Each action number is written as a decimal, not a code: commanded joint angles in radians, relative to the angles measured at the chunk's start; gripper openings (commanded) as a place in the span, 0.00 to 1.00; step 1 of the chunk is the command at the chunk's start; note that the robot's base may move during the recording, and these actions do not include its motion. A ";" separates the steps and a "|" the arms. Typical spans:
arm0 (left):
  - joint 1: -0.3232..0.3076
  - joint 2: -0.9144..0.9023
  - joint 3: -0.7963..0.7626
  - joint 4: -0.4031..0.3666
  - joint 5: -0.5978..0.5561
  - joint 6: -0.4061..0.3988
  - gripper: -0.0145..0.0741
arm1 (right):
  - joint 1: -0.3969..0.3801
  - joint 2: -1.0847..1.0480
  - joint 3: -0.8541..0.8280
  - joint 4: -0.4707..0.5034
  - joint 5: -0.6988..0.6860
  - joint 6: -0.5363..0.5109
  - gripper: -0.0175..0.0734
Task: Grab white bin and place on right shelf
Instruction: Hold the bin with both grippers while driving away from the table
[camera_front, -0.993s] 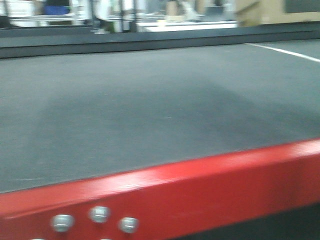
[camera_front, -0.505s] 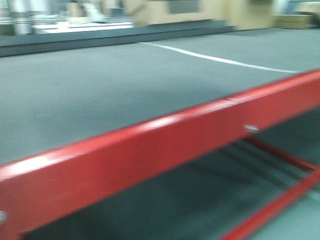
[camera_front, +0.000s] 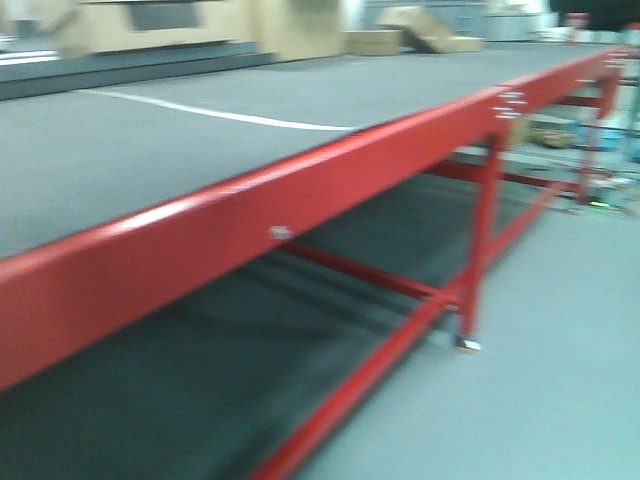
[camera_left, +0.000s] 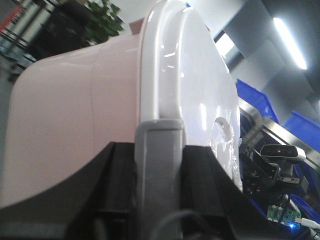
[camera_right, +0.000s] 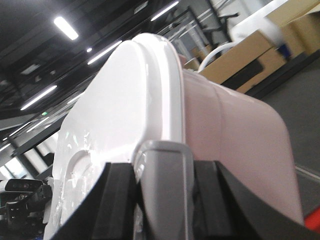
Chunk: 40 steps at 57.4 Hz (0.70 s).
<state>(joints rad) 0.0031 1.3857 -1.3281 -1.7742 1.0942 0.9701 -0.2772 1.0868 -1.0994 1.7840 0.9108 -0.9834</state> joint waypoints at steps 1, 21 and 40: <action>-0.030 -0.046 -0.035 -0.085 0.239 0.024 0.03 | 0.019 -0.030 -0.033 0.101 0.093 -0.016 0.27; -0.030 -0.046 -0.035 -0.085 0.239 0.024 0.03 | 0.019 -0.030 -0.033 0.101 0.091 -0.016 0.27; -0.030 -0.046 -0.035 -0.085 0.237 0.024 0.03 | 0.019 -0.030 -0.033 0.101 0.091 -0.016 0.27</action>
<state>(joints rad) 0.0031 1.3857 -1.3281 -1.7742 1.0955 0.9701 -0.2772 1.0868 -1.0994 1.7840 0.9091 -0.9834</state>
